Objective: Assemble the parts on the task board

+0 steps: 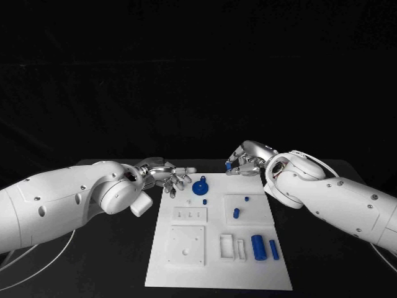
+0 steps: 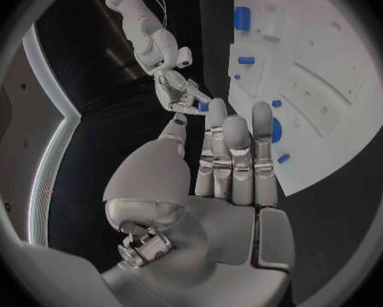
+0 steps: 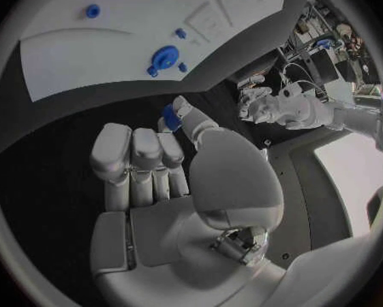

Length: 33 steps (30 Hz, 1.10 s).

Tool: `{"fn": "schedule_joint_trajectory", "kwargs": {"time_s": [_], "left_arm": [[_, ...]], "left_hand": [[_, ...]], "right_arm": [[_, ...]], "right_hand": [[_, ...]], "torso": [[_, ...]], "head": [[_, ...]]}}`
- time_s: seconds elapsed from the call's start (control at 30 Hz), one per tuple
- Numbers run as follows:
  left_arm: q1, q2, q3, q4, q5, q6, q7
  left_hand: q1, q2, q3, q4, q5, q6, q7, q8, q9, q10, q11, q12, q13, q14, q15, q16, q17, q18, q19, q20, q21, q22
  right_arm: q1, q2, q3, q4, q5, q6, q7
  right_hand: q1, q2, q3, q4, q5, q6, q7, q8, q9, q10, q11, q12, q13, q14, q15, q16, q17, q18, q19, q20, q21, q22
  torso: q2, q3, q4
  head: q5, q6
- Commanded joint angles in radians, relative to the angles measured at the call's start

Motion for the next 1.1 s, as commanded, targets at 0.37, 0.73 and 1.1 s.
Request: {"fn": "schedule_joint_trajectory", "kwargs": {"time_s": [0.37, 0.73, 1.1], "left_arm": [[-0.003, 0.052, -0.005, -0.028, -0.122, -0.104, -0.017], [-0.006, 0.078, -0.024, -0.022, -0.148, -0.17, -0.049], [-0.007, 0.092, -0.032, -0.024, -0.157, -0.188, -0.077]], "left_hand": [[-0.011, -0.057, 0.057, 0.057, 0.043, -0.011, -0.021, -0.041, 0.481, -0.021, -0.013, 0.071, 0.049, -0.014, -0.007, 0.059, -0.046, -0.012, -0.019, -0.005, 0.02, 0.035], [0.008, -0.073, 0.06, 0.049, 0.036, -0.031, -0.013, -0.045, 0.475, -0.036, -0.006, 0.06, 0.041, -0.022, 0.0, 0.042, -0.067, -0.011, -0.027, 0.002, 0.011, 0.036], [0.01, -0.064, 0.056, 0.042, 0.036, -0.032, -0.012, -0.045, 0.452, -0.034, -0.005, 0.056, 0.037, -0.021, 0.0, 0.043, -0.074, -0.01, -0.024, 0.002, 0.007, 0.038]], "right_arm": [[0.001, 0.031, -0.027, 0.095, -0.106, 0.057, -0.069], [0.001, 0.047, -0.034, 0.13, -0.124, 0.058, -0.081], [0.001, 0.057, -0.037, 0.135, -0.119, 0.076, -0.086]], "right_hand": [[-0.012, -0.006, 0.006, -0.003, -0.001, 0.045, -0.016, 0.005, 0.003, -0.001, -0.005, -0.004, -0.002, -0.002, -0.003, -0.005, -0.002, -0.009, 0.015, -0.002, -0.005, 0.127], [-0.004, -0.008, 0.008, -0.013, -0.011, 0.049, -0.015, 0.005, 0.004, -0.003, -0.005, -0.004, -0.002, -0.003, -0.002, -0.007, -0.004, -0.009, 0.015, -0.001, -0.002, 0.128], [-0.006, -0.006, 0.004, -0.012, -0.021, 0.052, -0.017, 0.006, 0.004, -0.003, -0.006, -0.004, -0.002, -0.003, -0.002, -0.006, -0.003, -0.009, 0.015, -0.001, -0.002, 0.128]], "torso": [[-0.013, 0.0015, -0.0082], [-0.012, -0.001, -0.0047], [-0.011, -0.0013, -0.0066]], "head": [[0.003, -0.009], [-0.004, -0.009], [-0.015, -0.008]]}}
